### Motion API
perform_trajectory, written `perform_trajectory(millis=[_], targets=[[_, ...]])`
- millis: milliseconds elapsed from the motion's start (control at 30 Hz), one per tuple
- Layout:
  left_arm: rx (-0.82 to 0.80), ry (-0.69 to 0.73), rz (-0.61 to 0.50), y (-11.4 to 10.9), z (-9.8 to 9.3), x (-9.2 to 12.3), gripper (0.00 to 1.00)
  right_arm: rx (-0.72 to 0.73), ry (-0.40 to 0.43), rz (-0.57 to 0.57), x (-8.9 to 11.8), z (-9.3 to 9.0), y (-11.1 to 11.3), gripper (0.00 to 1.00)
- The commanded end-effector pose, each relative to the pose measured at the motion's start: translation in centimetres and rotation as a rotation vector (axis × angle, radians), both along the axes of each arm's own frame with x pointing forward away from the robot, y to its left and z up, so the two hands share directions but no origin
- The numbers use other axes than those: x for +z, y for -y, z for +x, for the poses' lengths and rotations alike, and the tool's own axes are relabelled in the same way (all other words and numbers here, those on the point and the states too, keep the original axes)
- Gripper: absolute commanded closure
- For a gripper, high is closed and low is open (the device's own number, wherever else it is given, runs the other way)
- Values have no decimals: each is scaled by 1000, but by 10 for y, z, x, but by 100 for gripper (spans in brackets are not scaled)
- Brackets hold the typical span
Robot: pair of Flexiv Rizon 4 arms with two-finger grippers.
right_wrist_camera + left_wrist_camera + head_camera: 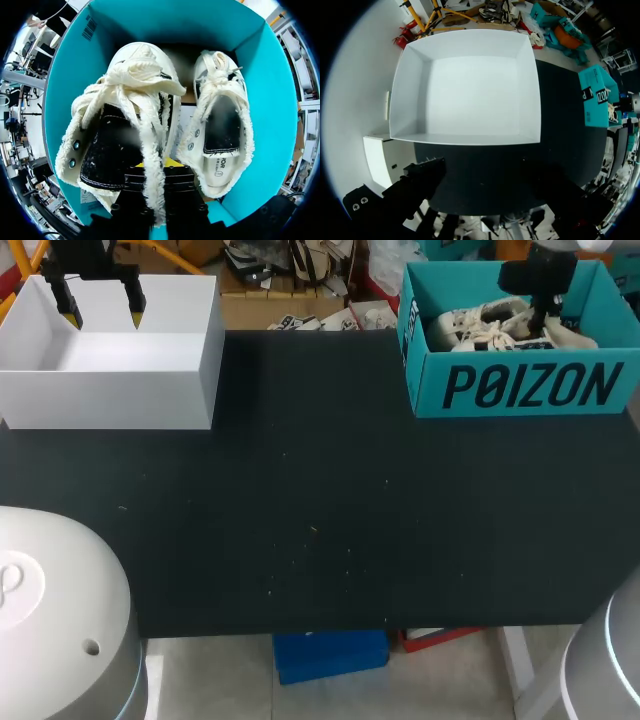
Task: Take the shoe out of the shoebox, open the shoe tongue, remove and reinsert the insole, then place the shoe into the shoebox
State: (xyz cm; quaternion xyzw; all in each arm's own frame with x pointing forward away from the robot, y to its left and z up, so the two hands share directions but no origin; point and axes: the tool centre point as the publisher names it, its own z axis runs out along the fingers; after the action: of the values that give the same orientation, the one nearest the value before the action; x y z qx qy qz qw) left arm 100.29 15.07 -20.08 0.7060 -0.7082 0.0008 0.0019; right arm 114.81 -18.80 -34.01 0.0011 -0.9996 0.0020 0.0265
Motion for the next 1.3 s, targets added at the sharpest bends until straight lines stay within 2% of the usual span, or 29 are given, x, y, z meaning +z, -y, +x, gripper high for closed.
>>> perform_trajectory(millis=[33, 400, 800, 1100, 1300], targets=[[2, -2, 3, 1, -1, 1, 0, 4, -4, -6, 30, -2, 4, 100], [2, -2, 3, 1, -1, 1, 0, -9, 10, -27, 82, 2, 8, 100], [2, -2, 3, 1, -1, 1, 0, -10, 22, -69, 135, -8, -6, 100], [2, -2, 3, 1, -1, 1, 0, -28, 35, -97, 159, -27, -36, 100], [2, -2, 3, 1, -1, 1, 0, -55, 47, -106, 164, -52, -73, 100]])
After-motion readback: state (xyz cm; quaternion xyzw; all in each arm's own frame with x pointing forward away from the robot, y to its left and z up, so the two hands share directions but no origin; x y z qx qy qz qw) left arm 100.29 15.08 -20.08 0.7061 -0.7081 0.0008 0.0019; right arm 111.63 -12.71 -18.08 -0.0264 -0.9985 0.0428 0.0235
